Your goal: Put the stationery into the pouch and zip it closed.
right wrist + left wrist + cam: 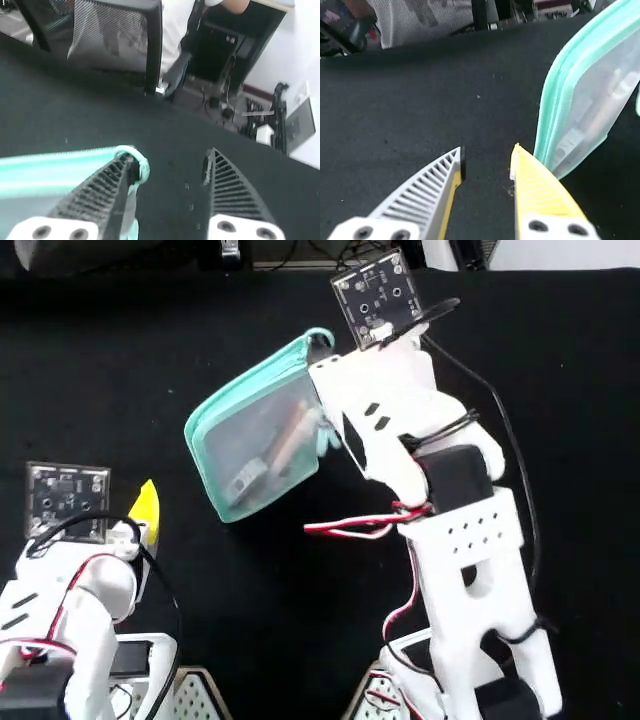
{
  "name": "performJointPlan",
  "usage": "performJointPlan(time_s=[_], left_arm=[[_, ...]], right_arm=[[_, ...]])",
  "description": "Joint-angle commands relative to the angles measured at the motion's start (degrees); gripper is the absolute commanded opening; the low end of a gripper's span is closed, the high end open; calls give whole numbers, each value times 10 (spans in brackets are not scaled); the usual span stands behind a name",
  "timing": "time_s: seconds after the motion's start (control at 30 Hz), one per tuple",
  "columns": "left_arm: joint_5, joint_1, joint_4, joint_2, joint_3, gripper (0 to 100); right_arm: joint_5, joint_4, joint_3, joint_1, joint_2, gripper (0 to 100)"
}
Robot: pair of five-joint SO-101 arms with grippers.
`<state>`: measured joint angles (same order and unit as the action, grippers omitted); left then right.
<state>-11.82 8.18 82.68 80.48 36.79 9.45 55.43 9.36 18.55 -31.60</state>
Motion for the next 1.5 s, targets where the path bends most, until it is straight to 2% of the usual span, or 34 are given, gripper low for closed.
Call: performJointPlan(time_s=[0.0, 0.13, 0.33, 0.47, 0.67, 0.77, 0.93, 1.03, 1.13, 1.23, 1.37, 1.47], left_arm=[[1, 0, -9, -6, 7, 173], [1, 0, -24, -6, 24, 173], [1, 3, -19, -3, 36, 173], [1, 4, -19, -3, 44, 173], [1, 4, -18, -3, 42, 173], [1, 4, -7, -2, 41, 173], [2, 4, 7, -2, 43, 173], [2, 4, 21, -2, 40, 173], [2, 4, 22, -2, 40, 173], [2, 4, 22, -2, 43, 173], [2, 4, 22, -2, 43, 173], [2, 4, 23, -2, 44, 173]], right_arm=[[-4, 54, -38, 18, -35, 221], [16, 126, -37, 86, -50, 319], [78, 200, -34, 154, -49, 287], [82, 258, -35, 146, -54, 283], [78, 280, 8, 80, -116, 282], [78, 228, 70, 72, -145, 232], [76, 53, 208, 73, -124, 17], [62, -30, 242, 72, -83, 31], [20, -89, 227, 71, -38, 35], [11, -132, 203, 72, 3, 35], [9, -165, 196, 73, 43, 36], [12, -149, 198, 70, 34, 36]])
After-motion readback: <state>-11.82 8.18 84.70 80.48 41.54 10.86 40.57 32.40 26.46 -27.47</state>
